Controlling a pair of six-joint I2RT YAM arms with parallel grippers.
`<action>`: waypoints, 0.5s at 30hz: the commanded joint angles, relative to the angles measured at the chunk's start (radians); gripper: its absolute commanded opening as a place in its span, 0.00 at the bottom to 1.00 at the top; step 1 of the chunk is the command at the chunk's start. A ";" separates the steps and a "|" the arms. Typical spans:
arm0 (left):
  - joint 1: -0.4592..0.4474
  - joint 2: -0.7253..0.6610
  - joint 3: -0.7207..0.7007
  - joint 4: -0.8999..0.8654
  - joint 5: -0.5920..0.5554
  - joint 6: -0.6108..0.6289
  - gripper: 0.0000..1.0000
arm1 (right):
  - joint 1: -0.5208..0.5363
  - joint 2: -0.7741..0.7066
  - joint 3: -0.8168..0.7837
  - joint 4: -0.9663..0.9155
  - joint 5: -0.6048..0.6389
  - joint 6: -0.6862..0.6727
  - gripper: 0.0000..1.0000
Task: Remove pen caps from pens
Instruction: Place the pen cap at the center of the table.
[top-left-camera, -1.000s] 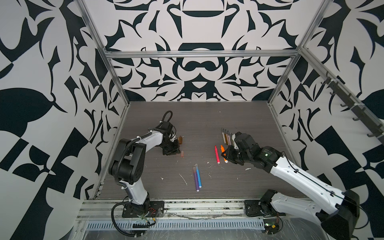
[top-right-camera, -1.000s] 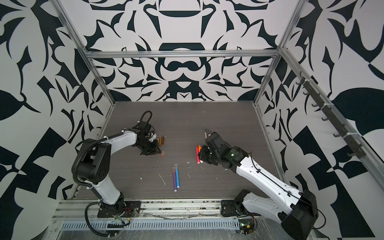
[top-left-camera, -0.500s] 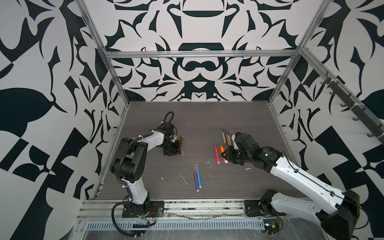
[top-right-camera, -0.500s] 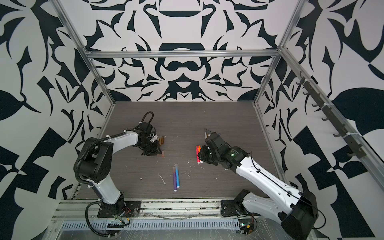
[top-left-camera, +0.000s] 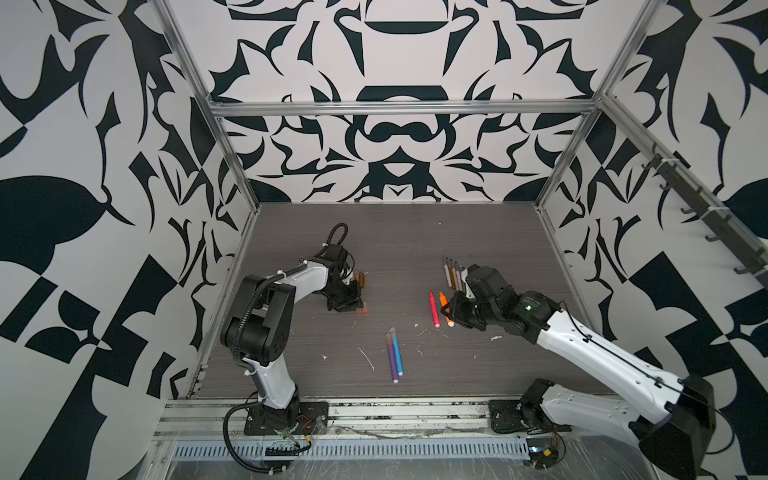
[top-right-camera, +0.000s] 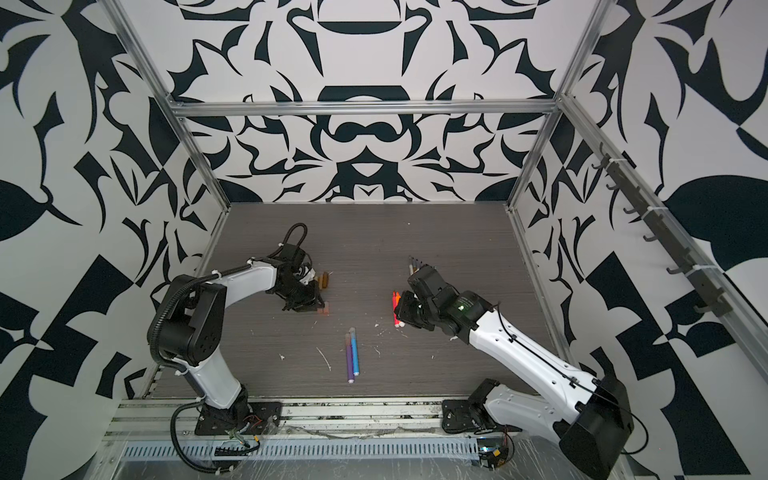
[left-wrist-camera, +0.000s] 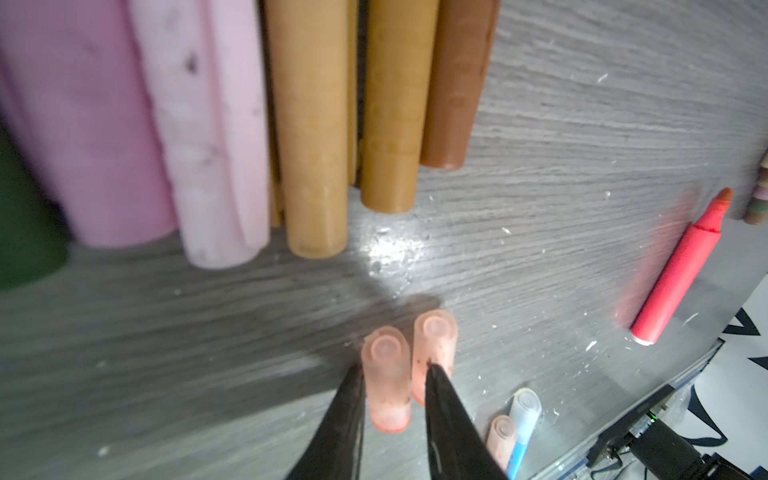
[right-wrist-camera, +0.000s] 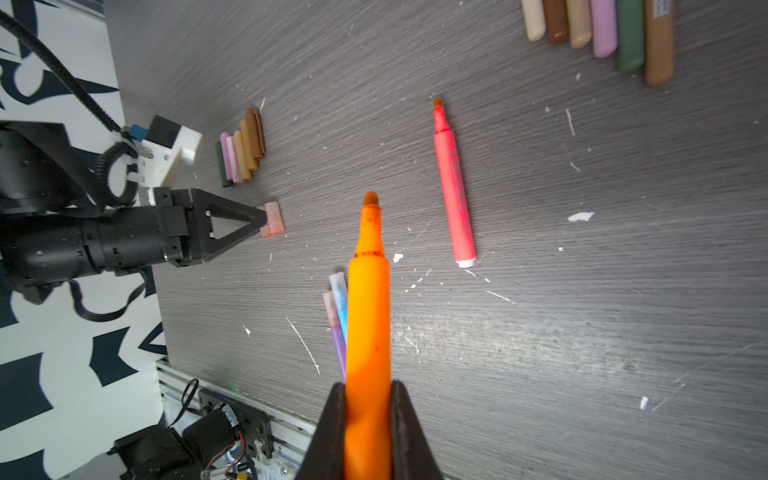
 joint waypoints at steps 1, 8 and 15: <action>-0.001 -0.027 0.033 -0.034 0.008 0.005 0.29 | -0.012 0.034 0.047 -0.023 0.012 -0.052 0.00; -0.001 -0.050 0.098 -0.099 0.008 0.013 0.30 | -0.088 0.107 0.090 -0.043 -0.005 -0.139 0.00; -0.001 -0.098 0.104 -0.122 0.007 0.005 0.30 | -0.168 0.144 0.108 0.006 0.037 -0.325 0.00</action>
